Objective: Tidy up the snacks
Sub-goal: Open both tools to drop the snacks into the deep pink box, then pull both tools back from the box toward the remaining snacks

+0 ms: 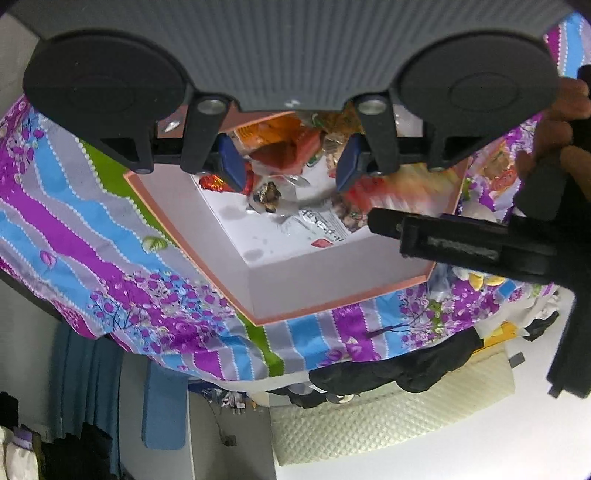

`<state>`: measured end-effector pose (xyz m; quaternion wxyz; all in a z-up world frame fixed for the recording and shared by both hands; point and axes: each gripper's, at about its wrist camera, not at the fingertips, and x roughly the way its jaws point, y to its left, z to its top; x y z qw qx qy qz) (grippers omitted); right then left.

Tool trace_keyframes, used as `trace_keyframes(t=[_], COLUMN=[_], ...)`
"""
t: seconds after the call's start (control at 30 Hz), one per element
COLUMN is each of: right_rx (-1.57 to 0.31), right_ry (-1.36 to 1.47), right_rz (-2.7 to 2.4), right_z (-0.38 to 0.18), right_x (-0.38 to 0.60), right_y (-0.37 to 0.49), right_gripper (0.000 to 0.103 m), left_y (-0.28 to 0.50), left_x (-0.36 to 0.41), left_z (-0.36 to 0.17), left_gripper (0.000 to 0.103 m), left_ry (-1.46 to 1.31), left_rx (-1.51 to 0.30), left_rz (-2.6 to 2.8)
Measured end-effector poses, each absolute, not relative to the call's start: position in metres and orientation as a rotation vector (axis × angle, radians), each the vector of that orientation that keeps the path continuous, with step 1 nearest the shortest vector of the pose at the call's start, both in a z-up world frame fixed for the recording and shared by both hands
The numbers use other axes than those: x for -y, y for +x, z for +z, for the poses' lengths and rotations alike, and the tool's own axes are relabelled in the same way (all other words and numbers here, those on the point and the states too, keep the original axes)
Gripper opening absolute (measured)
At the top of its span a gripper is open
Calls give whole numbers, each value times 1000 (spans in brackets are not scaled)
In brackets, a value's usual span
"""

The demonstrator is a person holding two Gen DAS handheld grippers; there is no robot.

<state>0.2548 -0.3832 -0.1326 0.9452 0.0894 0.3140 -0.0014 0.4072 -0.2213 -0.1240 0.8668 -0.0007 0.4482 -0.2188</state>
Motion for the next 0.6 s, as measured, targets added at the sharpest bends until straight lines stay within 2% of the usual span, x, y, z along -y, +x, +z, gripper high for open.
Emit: trace_keyframes(t=[0.3,0.6], right_rx=[-596,-483], right_ry=[198,237], right_rz=[10,43], right_z=[-120,-83], right_x=[379,351], right_y=[237,169], right_gripper=[57,57], left_y=[371,272], left_x=[197,142], left_z=[-92,-35], left_gripper=[99,99], left_ry=[-32,-49], left_rx=[-858,-712], left_rz=[-461,-415])
